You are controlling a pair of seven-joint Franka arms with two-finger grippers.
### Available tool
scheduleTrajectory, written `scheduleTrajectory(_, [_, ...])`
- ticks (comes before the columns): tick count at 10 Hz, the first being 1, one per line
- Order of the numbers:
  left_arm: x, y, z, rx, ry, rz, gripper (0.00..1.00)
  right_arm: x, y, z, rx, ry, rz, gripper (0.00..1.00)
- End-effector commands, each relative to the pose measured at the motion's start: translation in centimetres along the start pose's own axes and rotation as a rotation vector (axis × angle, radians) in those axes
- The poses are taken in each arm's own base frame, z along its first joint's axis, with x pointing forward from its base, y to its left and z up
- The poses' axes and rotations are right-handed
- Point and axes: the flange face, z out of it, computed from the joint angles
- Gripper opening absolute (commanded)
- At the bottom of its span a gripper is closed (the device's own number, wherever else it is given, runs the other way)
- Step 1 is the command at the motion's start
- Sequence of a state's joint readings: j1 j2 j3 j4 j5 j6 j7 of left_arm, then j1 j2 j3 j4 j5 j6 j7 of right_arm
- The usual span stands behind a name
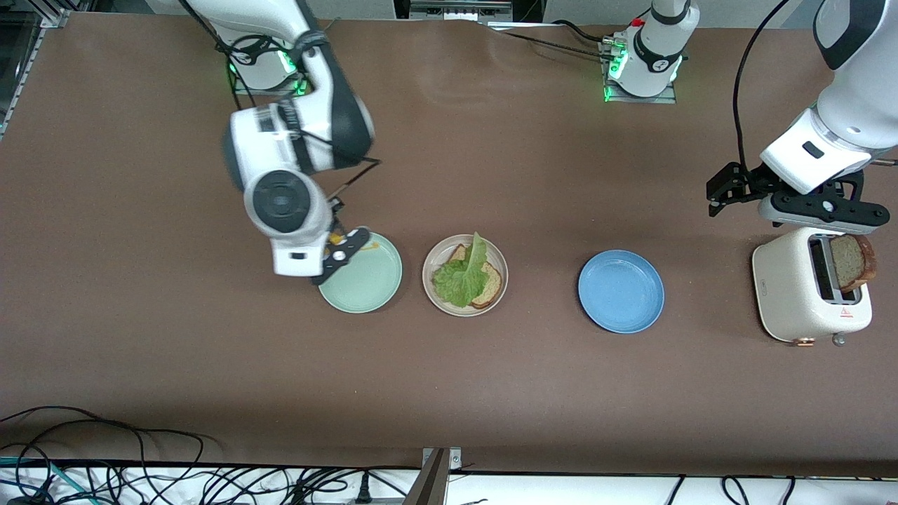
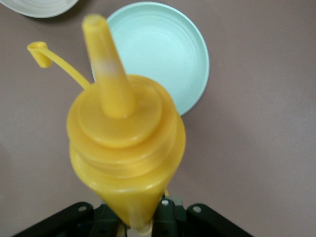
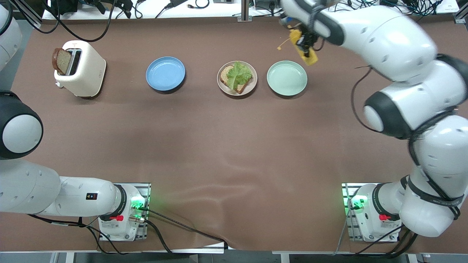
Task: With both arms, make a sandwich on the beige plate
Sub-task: 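Carry the mustard bottle back beside the mint plate with the right gripper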
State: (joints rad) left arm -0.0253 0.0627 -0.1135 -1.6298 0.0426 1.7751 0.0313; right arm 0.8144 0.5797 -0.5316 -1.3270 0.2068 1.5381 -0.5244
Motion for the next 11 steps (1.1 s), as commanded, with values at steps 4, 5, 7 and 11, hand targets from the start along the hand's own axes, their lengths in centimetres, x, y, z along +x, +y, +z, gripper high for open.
scheduleTrajectory(4, [0.0, 0.3, -0.3, -0.01, 0.004, 0.021, 1.0, -10.3, 8.0, 3.9, 0.064, 0.252, -0.23, 0.0])
scheduleTrajectory(5, [0.0, 0.2, -0.3, -0.01, 0.004, 0.019, 1.0, -11.3, 8.9, 5.0, 0.079, 0.284, -0.277, 0.0])
scheduleTrajectory(7, [0.0, 0.5, -0.4, -0.01, 0.005, 0.021, 1.0, -13.4, 12.5, 7.9, 0.129, 0.389, -0.366, 0.0])
scheduleTrajectory(11, [0.0, 0.7, -0.3, -0.012, 0.004, 0.02, 1.0, -15.1, 17.4, 14.7, 0.215, 0.626, -0.529, 0.0])
